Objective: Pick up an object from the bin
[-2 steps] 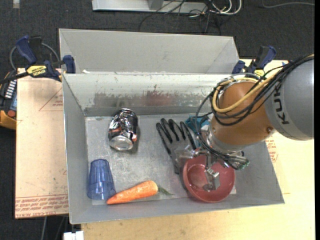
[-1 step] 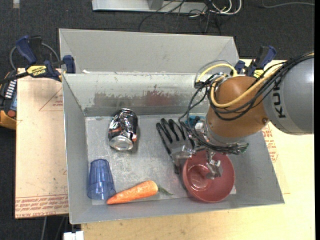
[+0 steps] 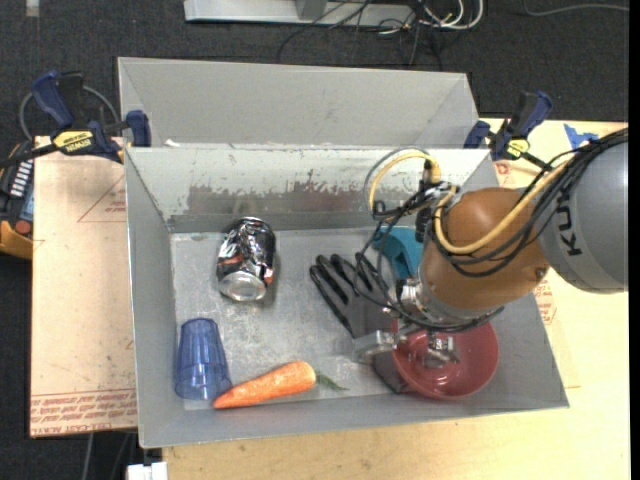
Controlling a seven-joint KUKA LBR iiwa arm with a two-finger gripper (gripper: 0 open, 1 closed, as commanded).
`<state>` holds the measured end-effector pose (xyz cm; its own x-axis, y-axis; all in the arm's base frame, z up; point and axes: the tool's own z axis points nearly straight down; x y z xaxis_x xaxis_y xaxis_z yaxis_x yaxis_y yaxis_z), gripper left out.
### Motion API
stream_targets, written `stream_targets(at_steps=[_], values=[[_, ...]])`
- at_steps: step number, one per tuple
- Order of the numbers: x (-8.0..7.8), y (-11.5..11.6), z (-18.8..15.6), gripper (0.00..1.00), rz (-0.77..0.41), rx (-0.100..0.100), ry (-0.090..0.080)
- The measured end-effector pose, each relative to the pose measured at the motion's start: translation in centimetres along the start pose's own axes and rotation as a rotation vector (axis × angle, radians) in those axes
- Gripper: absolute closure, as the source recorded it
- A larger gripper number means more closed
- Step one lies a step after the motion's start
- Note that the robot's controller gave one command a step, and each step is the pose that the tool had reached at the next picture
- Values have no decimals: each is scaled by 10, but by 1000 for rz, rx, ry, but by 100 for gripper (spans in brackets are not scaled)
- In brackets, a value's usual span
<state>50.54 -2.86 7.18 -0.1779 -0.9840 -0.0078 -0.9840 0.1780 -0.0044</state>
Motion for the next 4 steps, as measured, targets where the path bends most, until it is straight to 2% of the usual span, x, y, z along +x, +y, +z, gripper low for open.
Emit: stream_targets(at_steps=[1, 3, 4], values=[[-4, -18, -3, 100, -143, -4, 2], [-4, -17, -6, 100, -144, -8, 3], [-3, -16, -23, 100, -142, -11, 1]])
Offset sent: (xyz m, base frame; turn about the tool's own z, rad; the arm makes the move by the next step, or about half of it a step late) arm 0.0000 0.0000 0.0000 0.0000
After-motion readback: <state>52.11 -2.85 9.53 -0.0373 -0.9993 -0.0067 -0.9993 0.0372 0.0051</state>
